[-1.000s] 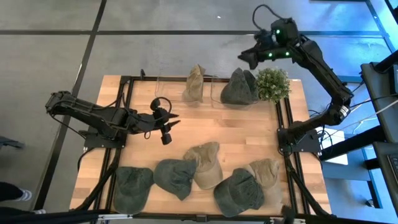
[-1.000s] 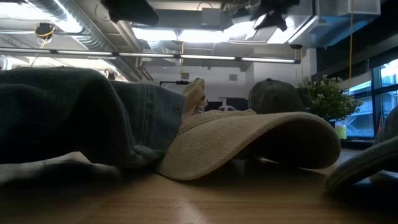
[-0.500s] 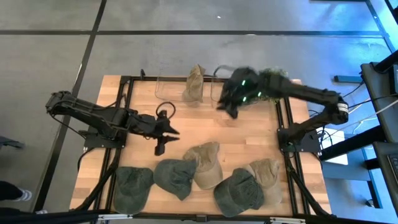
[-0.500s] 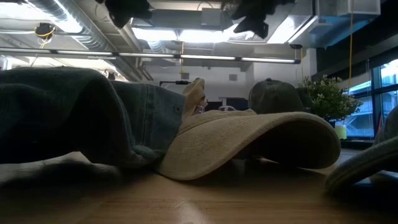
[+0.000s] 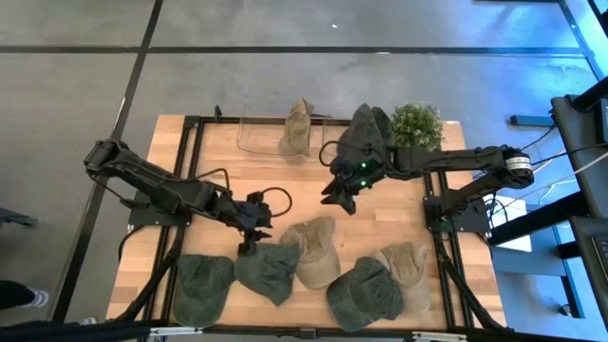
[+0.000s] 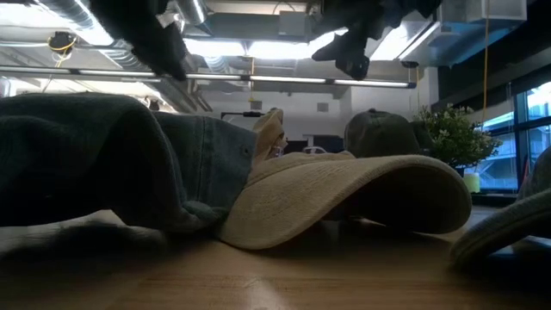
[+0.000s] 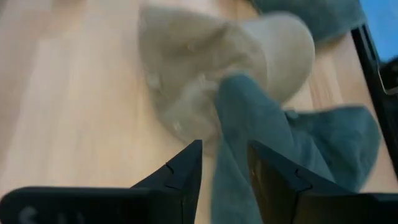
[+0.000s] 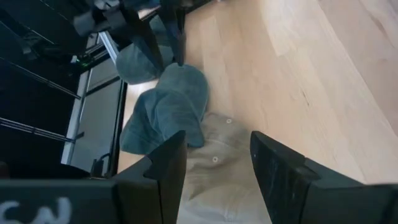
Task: Pick & Place hat
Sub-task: Put the black cap into the right transparent bin
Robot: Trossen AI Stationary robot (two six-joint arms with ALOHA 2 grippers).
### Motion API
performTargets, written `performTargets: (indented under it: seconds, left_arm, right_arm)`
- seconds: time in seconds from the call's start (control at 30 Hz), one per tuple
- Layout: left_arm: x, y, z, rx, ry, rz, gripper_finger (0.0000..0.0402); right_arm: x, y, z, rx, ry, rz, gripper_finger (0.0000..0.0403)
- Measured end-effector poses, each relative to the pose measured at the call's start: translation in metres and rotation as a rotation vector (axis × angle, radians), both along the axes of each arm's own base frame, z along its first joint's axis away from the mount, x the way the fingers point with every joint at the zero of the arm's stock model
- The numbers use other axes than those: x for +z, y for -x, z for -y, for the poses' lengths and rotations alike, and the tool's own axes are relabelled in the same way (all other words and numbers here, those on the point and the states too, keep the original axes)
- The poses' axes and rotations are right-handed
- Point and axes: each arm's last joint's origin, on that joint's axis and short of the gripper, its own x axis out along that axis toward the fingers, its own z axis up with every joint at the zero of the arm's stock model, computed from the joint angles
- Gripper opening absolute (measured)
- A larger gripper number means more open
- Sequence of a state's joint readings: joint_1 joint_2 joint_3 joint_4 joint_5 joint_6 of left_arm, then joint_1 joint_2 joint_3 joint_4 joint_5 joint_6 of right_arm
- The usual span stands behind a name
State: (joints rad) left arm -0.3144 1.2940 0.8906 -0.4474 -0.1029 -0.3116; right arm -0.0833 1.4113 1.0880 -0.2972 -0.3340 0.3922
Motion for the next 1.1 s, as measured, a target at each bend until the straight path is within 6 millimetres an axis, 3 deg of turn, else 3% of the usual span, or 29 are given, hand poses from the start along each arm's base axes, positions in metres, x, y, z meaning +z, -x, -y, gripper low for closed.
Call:
performTargets:
  seconds: [0.13,0.3,0.4,0.87,1.1]
  left_arm:
    - [-0.007,0.006,0.002,0.073,0.091,-0.116,0.0159]
    - [-0.016,0.020,-0.001,0.438,0.333,-0.350,0.0192]
    - [-0.017,0.025,0.004,0.494,0.417,-0.426,0.0197]
    - [-0.019,0.041,0.030,0.560,0.393,-0.456,0.0194]
    - [-0.008,0.024,0.041,0.521,0.543,-0.262,0.0194]
  right_arm:
    - [0.000,-0.001,-0.001,0.002,0.002,0.008,0.0178]
    - [0.000,-0.001,-0.001,-0.012,-0.020,0.002,0.0178]
    - [0.000,-0.001,-0.001,-0.012,-0.019,0.002,0.0178]
    - [0.000,-0.001,-0.001,0.008,0.008,0.012,0.0178]
    - [0.001,-0.001,-0.001,0.009,0.008,0.012,0.0178]
